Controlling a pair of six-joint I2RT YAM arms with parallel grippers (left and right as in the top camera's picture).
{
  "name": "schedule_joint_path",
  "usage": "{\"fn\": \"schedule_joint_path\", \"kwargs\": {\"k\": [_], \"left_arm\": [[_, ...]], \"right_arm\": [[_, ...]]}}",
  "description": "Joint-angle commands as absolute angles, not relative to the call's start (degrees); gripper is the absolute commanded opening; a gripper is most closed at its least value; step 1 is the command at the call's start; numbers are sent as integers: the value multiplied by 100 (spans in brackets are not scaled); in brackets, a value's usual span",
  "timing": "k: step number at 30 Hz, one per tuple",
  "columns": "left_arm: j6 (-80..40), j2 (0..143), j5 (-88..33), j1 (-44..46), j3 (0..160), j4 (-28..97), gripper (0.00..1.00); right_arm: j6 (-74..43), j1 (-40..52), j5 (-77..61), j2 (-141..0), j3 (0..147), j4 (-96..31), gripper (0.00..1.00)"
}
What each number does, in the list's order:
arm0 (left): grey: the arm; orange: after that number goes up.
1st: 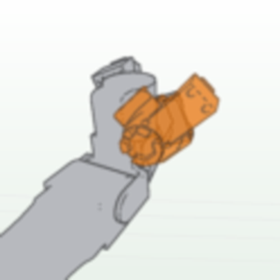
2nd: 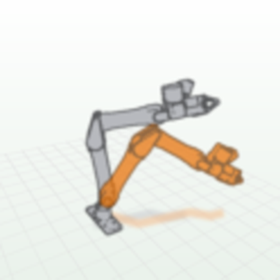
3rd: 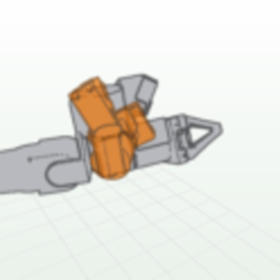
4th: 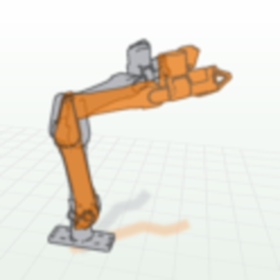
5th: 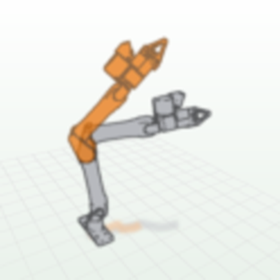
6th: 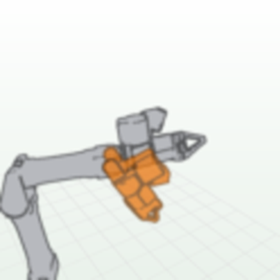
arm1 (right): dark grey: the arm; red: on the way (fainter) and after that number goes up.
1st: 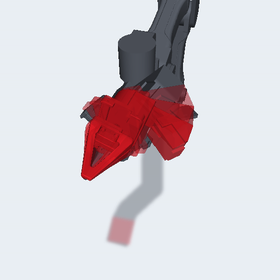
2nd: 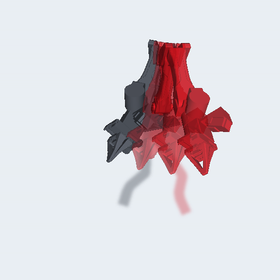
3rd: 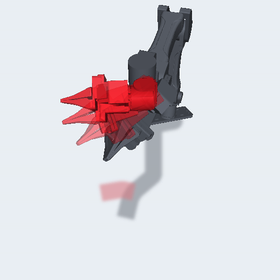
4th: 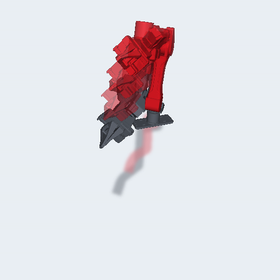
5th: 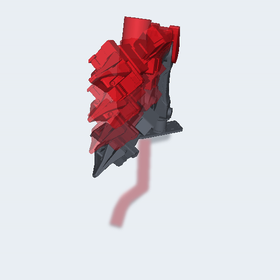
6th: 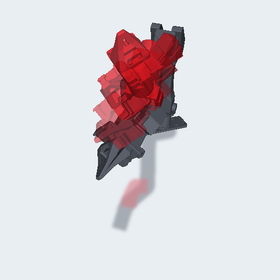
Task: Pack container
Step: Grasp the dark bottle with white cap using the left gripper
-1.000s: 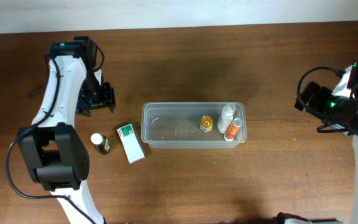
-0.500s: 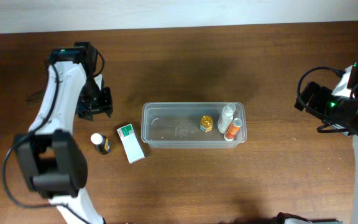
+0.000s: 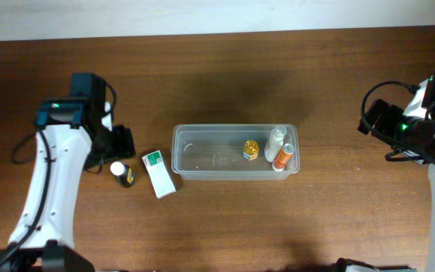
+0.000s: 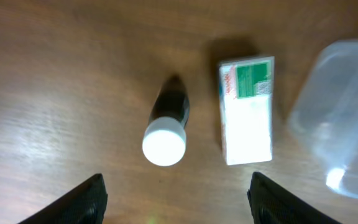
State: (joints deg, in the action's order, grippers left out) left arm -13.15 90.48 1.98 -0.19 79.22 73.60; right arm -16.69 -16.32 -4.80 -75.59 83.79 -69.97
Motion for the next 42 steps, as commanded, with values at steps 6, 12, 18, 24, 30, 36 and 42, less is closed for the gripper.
{"fn": "schedule_joint_path", "kwargs": {"k": [6,12,18,24,30,36,42], "left_arm": [[-1387,9063,353,-56,7146,6676,72],[-1387,9113,497,-56,6901,6353,72],[-1387,9115,495,-60,6654,6064,62],[-1387,9115,473,-60,6646,6047,42],[-1387,9115,362,-60,6646,6053,36],[-1385,9115,370,-60,6646,6305,46],[-1385,9115,390,-60,6646,6324,53]], "right_arm": [[-1697,-1651,-445,-7570,8433,-6984,98],[-1699,-1653,-445,-7570,8433,-6984,98],[-1697,-1651,-445,-7570,8433,-6984,98],[-1699,-1651,-445,-7570,8433,-6984,98],[-1697,-1651,-445,-7570,8433,-6984,98],[-1699,-1651,-445,-7570,8433,-6984,98],[-1699,-1653,-445,-7570,8433,-6984,98]]}}
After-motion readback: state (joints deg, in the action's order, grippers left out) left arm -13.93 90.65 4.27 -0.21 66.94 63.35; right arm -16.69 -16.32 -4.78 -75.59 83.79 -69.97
